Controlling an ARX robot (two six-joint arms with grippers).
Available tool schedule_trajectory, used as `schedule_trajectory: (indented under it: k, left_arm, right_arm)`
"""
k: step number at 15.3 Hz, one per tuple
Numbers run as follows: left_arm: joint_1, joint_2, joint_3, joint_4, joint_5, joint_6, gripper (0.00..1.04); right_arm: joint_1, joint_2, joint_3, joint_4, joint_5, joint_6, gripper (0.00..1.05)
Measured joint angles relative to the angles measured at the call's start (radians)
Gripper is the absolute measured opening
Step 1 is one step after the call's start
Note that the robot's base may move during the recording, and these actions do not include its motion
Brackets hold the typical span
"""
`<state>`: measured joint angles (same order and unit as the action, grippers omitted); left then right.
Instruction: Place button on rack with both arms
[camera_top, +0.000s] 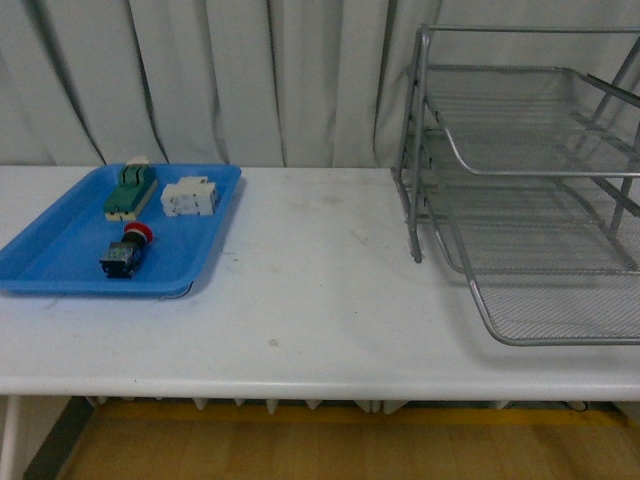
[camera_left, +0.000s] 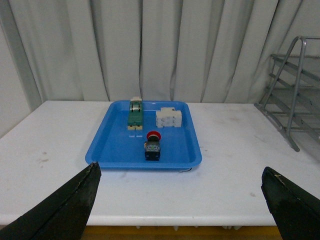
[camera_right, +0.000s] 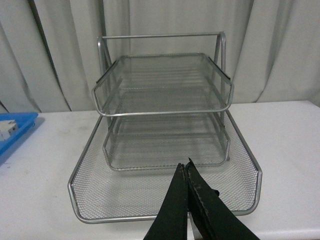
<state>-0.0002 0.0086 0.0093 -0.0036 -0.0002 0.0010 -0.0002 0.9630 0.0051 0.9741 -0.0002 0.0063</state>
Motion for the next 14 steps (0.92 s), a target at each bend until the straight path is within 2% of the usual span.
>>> schedule_trajectory:
  k: [6,14]
  left_arm:
    - [0.0,0.0,0.0,0.0,0.0,0.0,0.98]
    - [0.0,0.0,0.0,0.0,0.0,0.0,0.98]
  right_arm:
    - [0.0,-0.425,0.005,-0.443,0.0,0.0,0.02]
    - [0.0,-0.655,0.005,-0.668,0.0,0.0,0.02]
